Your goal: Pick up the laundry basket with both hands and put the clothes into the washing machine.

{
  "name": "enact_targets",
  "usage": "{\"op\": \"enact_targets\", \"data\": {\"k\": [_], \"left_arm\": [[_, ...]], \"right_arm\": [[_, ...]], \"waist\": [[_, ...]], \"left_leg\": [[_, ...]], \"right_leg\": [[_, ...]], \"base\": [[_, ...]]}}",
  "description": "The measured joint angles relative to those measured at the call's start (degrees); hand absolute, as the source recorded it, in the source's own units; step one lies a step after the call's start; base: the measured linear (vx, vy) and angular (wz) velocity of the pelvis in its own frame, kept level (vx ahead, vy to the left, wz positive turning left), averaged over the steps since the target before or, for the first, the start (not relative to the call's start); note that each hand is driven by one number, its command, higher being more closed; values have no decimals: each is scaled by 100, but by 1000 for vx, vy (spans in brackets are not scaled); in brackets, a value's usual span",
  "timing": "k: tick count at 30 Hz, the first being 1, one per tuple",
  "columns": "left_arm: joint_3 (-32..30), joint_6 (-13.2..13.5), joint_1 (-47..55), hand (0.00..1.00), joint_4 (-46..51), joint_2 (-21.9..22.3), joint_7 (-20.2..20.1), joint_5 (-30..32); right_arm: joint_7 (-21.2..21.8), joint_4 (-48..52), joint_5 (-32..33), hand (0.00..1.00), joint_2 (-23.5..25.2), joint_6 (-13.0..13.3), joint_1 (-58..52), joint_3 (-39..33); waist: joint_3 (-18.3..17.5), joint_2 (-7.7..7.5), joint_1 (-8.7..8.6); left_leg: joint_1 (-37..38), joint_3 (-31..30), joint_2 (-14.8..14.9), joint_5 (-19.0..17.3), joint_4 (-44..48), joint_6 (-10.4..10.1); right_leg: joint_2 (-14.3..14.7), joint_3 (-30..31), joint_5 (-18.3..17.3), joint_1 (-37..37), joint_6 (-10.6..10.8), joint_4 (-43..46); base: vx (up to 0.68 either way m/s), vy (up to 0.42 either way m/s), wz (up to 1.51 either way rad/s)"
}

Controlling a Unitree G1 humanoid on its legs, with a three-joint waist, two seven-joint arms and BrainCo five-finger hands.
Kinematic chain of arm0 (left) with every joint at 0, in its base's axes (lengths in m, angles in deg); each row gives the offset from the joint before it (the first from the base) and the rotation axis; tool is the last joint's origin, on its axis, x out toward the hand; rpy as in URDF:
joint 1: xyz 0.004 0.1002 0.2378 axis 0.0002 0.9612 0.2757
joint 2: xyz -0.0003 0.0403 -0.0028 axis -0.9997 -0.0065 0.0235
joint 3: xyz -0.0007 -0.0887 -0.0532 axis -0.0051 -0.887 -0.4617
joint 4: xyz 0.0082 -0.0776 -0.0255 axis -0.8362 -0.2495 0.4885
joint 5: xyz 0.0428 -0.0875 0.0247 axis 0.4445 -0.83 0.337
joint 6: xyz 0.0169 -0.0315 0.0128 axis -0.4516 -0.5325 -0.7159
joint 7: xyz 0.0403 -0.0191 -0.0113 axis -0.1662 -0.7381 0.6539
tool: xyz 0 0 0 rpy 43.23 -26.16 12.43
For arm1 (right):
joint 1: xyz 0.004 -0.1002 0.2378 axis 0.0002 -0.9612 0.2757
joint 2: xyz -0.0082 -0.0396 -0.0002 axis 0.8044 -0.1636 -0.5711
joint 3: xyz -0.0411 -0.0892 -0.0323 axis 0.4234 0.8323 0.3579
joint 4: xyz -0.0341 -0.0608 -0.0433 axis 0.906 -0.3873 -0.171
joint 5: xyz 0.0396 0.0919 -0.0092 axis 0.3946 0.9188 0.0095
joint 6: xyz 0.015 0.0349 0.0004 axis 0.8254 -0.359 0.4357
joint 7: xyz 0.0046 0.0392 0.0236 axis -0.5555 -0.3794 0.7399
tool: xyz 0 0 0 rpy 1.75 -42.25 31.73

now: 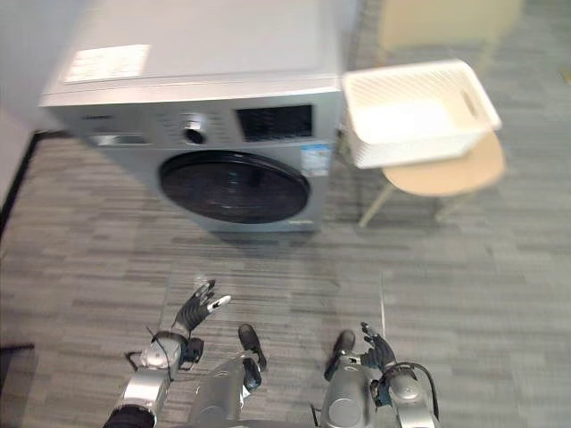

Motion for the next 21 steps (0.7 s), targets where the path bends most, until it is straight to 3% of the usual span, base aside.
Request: {"op": "enact_targets", "data": {"k": [1,2,4,7,8,9,10,11,13,16,19,21], "left_arm": [[-110,6,173,0,-111,9,143,-35],[-260,20,397,0,-167,55,248,-69],[-494,151,577,0,-339,111,445,-288],[-849,251,1020,0,-575,261,616,-727],[-883,261,1212,0,-579,337,679,-979],[-886,261,1322,0,-582,405,765,-1266],[-871,265,1341,0,-581,419,798,-1363],[-868,277,1340,0,-573,432,845,-1448],[-786,367,1329,0,-463,439,841,-1475],[-655,413,1222,0,-441,470,825,-1465],[-606,414,1185,0,-360,505,816,-1448],[-614,415,1070,0,-298,496,803,-1397]], "right_arm": [[-137,-97,1,0,-7,-22,56,-28],[-211,-197,2,0,-23,-25,64,-31],[-351,-381,9,0,45,-22,176,-41],[-573,-658,80,0,214,38,275,-297],[-607,-702,178,0,241,33,276,-321],[-637,-642,212,0,318,47,250,-305],[-655,-634,222,0,403,52,241,-300],[-683,-624,223,0,587,74,211,-288],[-689,-466,243,0,795,125,-28,-237],[-701,-194,357,0,872,130,-396,-245],[-723,178,454,0,968,112,-622,-242],[-725,372,447,0,1021,74,-792,-206]], "waist": [[-44,-10,40],[-154,-18,119],[-226,-170,301],[-345,-351,551],[-416,-415,624],[-421,-387,594],[-421,-386,600],[-426,-399,592],[-444,-432,552],[-471,-536,511],[-478,-521,418],[-504,-570,434]], "left_leg": [[17,582,123,-170,425,137],[29,681,62,-342,394,135],[29,356,-267,-375,322,174],[42,-291,-727,-829,666,337],[135,-529,-951,-932,691,432],[289,-864,-1115,-977,633,501],[361,-1056,-1166,-980,599,517],[533,-1468,-1251,-930,434,548],[862,-2119,-1497,-840,86,556],[1145,-2784,-1824,-960,110,578],[1350,-3580,-1998,-1368,533,531],[1438,-3938,-2094,-1773,944,493]], "right_leg": [[-103,-457,-59,345,86,-34],[-156,-809,-88,587,238,-24],[-394,-1213,-155,866,401,86],[-877,-1748,-140,1508,532,653],[-1236,-1458,62,1475,250,1322],[-1356,-675,425,1200,-303,2038],[-1229,-201,345,1017,-265,2363],[-727,514,-43,634,-39,2820],[31,1135,-548,23,-60,2859],[323,1525,-696,-608,12,1849],[407,1908,-519,-849,20,851],[432,2059,-470,-802,43,822]], "base": [[113,74,195],[135,137,199],[83,110,138],[171,136,132],[286,250,141],[278,210,129],[276,168,145],[214,102,136],[269,71,166],[313,-17,169],[310,-87,138],[382,-213,125]]}}
